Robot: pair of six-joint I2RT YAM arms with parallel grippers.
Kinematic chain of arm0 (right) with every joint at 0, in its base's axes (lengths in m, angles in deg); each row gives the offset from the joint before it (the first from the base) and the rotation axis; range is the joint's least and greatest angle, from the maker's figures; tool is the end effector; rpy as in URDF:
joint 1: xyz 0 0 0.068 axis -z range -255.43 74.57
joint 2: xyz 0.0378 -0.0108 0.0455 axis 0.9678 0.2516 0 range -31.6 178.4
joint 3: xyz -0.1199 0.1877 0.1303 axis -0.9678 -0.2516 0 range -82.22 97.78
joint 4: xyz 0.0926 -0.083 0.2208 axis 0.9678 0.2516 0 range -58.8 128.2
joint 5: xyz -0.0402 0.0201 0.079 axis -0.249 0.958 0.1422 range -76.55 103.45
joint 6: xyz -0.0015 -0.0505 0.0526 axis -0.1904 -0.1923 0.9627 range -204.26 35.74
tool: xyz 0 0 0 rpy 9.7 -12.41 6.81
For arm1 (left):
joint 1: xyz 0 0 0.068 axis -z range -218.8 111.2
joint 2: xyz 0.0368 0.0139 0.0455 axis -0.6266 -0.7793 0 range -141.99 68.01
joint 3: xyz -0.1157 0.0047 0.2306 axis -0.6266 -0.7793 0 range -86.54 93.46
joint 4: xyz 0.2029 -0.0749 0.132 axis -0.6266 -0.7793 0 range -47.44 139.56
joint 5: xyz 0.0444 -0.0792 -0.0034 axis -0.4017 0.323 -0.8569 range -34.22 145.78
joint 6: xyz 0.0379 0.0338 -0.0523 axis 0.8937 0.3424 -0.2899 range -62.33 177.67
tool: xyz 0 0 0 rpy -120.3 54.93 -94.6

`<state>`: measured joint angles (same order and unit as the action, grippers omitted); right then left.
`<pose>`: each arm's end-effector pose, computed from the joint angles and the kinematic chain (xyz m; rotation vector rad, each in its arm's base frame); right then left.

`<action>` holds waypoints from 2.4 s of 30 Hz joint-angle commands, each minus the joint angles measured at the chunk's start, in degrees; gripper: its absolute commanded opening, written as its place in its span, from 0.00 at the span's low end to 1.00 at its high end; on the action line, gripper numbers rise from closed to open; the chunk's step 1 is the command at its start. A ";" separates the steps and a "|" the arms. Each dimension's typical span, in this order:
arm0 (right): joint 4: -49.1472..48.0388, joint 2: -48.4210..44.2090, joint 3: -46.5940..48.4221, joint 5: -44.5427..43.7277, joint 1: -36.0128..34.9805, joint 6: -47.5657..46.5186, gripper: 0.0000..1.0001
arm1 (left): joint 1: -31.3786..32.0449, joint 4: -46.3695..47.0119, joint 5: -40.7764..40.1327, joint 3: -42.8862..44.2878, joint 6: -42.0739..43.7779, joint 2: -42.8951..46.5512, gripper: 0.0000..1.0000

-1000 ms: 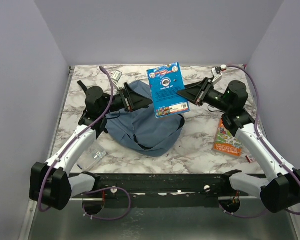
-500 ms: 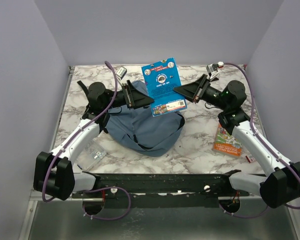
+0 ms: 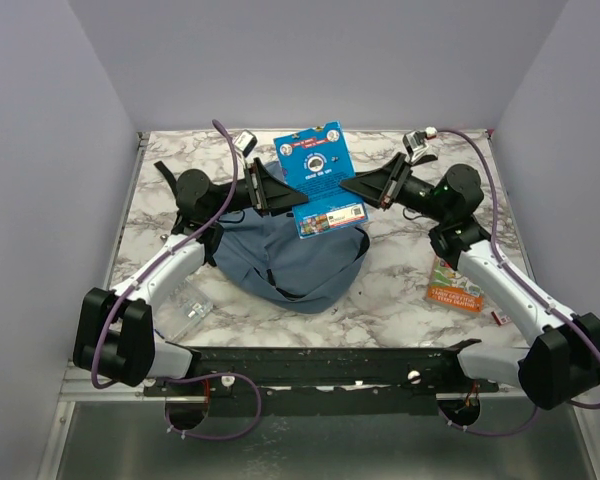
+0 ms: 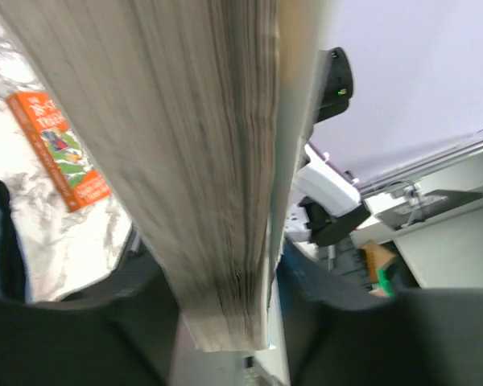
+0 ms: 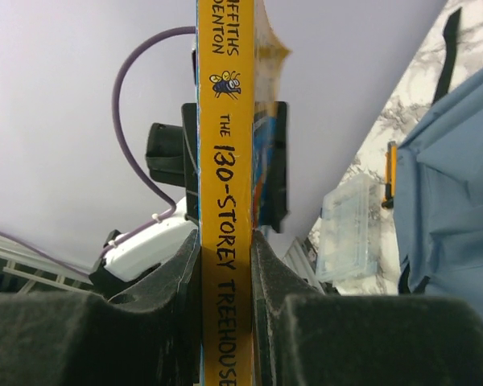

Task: Pack the student bag
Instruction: Pick up the book from the center of the board, then place the book in the student bag.

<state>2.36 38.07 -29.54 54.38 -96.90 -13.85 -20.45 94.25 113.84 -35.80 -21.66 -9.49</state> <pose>0.2595 0.1447 0.3596 -0.0063 1.6856 1.7530 0.2733 -0.1449 0.3360 0.2102 1.7485 -1.9605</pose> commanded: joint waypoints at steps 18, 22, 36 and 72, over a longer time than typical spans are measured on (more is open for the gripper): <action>-12.68 -5.45 -15.98 -27.15 -16.49 12.03 0.85 | -0.66 9.08 -19.41 -12.01 -5.52 10.99 0.00; -16.49 -5.27 -17.29 -31.32 -18.74 14.21 0.77 | 0.39 9.06 -21.73 -13.59 -4.73 12.51 0.00; -16.75 -5.78 -16.81 -35.46 -23.30 8.89 0.27 | 8.77 8.30 -28.29 -14.52 -0.09 12.58 0.00; 77.46 -30.91 3.40 -80.99 -22.86 -20.47 0.01 | 35.89 -74.00 -72.59 36.74 42.11 -25.43 0.98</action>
<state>79.73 9.42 -26.81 -23.41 -119.94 -34.79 13.58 26.69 51.07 -9.00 23.15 -27.13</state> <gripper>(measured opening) 0.261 0.961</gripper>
